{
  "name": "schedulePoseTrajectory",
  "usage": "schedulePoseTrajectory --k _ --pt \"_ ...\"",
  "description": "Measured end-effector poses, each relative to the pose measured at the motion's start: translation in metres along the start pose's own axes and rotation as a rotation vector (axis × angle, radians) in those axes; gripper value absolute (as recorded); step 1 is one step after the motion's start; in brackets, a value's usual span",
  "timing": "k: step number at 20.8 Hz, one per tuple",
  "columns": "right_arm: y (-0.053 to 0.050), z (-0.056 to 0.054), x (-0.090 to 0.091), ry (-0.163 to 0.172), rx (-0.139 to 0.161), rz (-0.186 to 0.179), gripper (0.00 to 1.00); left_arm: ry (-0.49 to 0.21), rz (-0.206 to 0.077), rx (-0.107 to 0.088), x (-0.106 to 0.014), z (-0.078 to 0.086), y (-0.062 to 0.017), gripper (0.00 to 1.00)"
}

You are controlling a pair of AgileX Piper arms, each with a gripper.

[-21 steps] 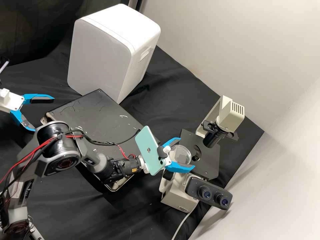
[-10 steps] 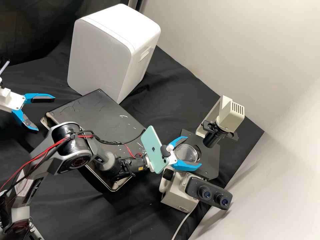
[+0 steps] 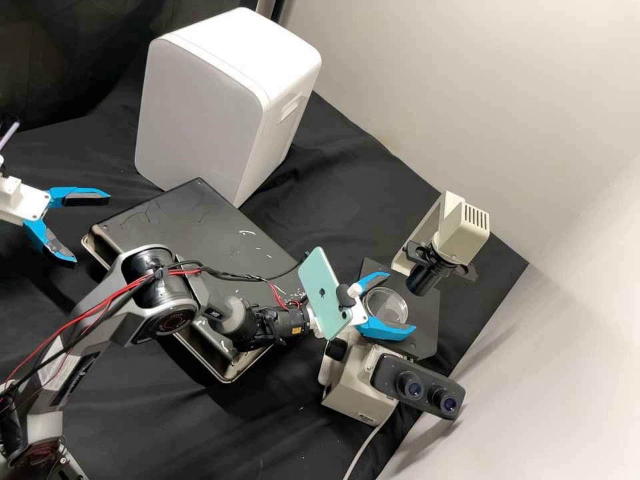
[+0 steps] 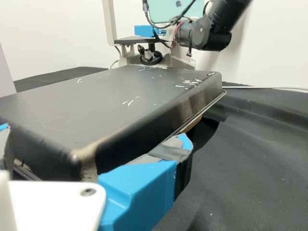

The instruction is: Place the petri dish on the microscope

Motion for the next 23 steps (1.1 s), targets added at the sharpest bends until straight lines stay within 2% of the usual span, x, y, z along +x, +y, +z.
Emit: schedulePoseTrajectory --k 3,8,10,11,15,19,21,23 --pt "-0.004 -0.003 0.010 -0.004 -0.025 -0.017 0.00 0.000 0.000 0.000 0.000 0.000 0.0000 1.00" --pt "-0.010 -0.007 0.022 -0.002 -0.044 -0.018 0.00 0.000 0.001 0.001 0.001 0.000 0.0004 1.00" --pt "-0.013 -0.009 0.027 -0.004 -0.052 -0.008 0.00 0.001 0.001 0.000 0.002 -0.001 0.0006 1.00" --pt "-0.014 -0.010 0.029 -0.004 -0.053 -0.004 1.00 0.002 -0.001 -0.002 0.002 -0.001 0.0002 1.00" --pt "-0.017 -0.010 0.031 -0.011 -0.075 0.001 1.00 0.007 0.000 -0.004 0.002 -0.002 0.0002 1.00" --pt "-0.016 -0.010 0.031 -0.018 -0.076 0.006 1.00 0.016 0.003 -0.004 0.003 -0.002 0.0002 1.00" --pt "-0.017 -0.009 0.028 -0.020 -0.098 0.013 1.00 0.024 0.006 -0.008 0.003 -0.002 0.0004 1.00" --pt "-0.017 -0.010 0.023 -0.030 -0.117 0.039 1.00 0.037 0.010 -0.014 0.003 -0.003 0.0007 1.00"
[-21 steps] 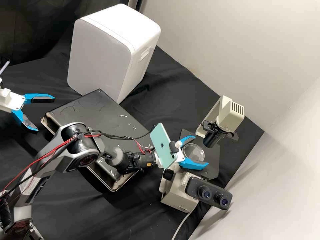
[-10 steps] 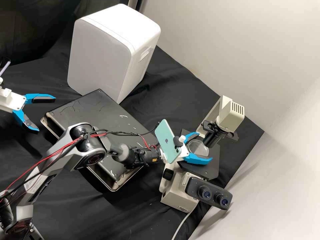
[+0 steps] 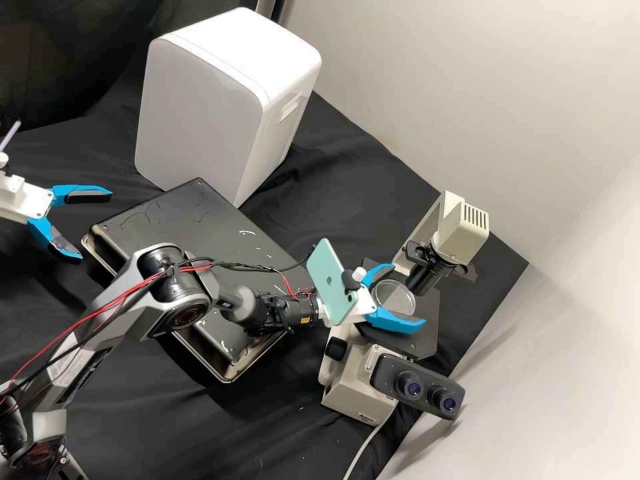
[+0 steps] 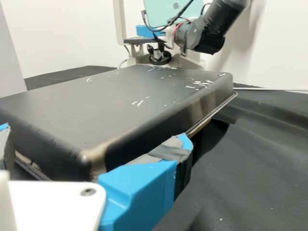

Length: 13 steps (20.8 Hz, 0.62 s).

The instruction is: Place the petri dish on the microscope

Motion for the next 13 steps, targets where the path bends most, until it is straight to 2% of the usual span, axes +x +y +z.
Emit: schedulePoseTrajectory --k 2,5,7,9,11,13 --pt "0.000 0.000 -0.007 -0.014 0.006 0.016 1.00 0.007 0.002 -0.003 0.000 -0.001 0.0002 1.00" --pt "-0.002 0.004 -0.017 -0.017 -0.004 0.022 1.00 0.008 0.003 -0.001 0.000 -0.001 0.0002 1.00" --pt "-0.003 0.006 -0.021 0.000 0.011 0.044 1.00 0.017 0.006 0.026 0.000 -0.001 0.0004 1.00" --pt "-0.005 0.007 -0.026 0.025 0.043 0.042 1.00 0.031 0.015 0.050 0.001 0.000 0.0015 1.00" --pt "-0.005 0.006 -0.030 0.047 0.054 0.035 1.00 0.052 0.040 0.059 0.000 0.000 0.0054 1.00" --pt "-0.004 0.005 -0.033 0.066 0.069 0.019 1.00 0.074 0.067 0.087 -0.002 0.001 0.0093 1.00"
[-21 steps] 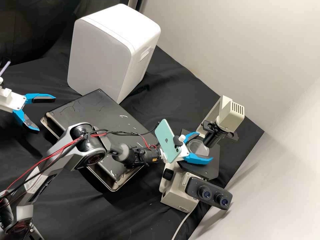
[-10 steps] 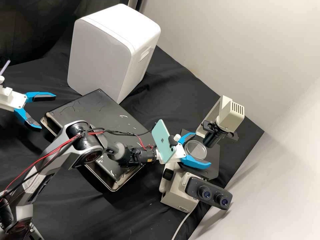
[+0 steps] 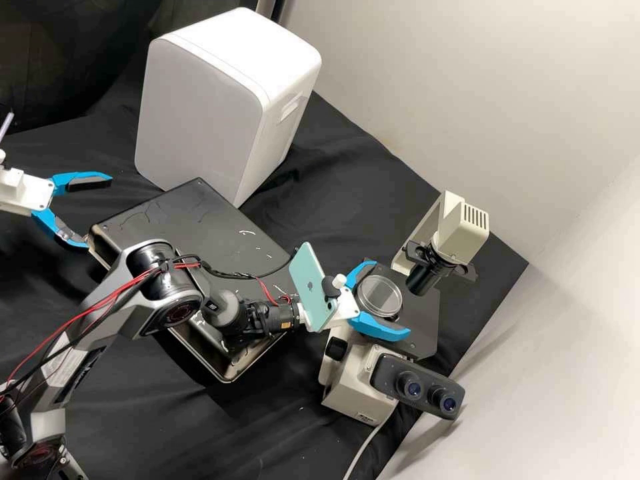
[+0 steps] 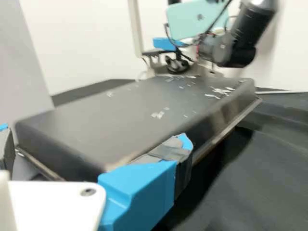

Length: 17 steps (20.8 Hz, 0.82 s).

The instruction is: Place the petri dish on the microscope

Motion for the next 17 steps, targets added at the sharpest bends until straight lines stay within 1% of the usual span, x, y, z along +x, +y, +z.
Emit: schedulePoseTrajectory --k 1,2,5,6,8,12,15,17 --pt "0.000 0.001 -0.002 0.007 0.003 -0.012 1.00 0.018 0.011 0.008 -0.001 0.000 0.0015 1.00" --pt "0.001 0.001 -0.003 0.011 0.006 -0.015 1.00 0.036 0.018 0.022 -0.003 0.001 0.0021 1.00" --pt "0.002 0.000 -0.009 0.025 0.024 -0.029 1.00 0.071 0.027 0.048 -0.005 0.002 0.0026 1.00" --pt "0.002 0.000 -0.011 0.031 0.024 -0.030 1.00 0.075 0.032 0.049 -0.006 0.002 0.0035 1.00" --pt "0.003 -0.001 -0.013 0.042 0.028 -0.028 1.00 0.073 0.033 0.049 -0.006 0.002 0.0036 1.00" --pt "0.004 -0.001 -0.015 0.045 0.033 -0.023 1.00 0.073 0.033 0.049 -0.006 0.002 0.0036 1.00" --pt "0.006 -0.003 -0.016 0.056 0.035 -0.012 1.00 0.073 0.033 0.049 -0.006 0.002 0.0036 1.00" --pt "0.006 -0.002 -0.017 0.053 0.041 -0.015 1.00 0.073 0.033 0.049 -0.006 0.002 0.0036 1.00"
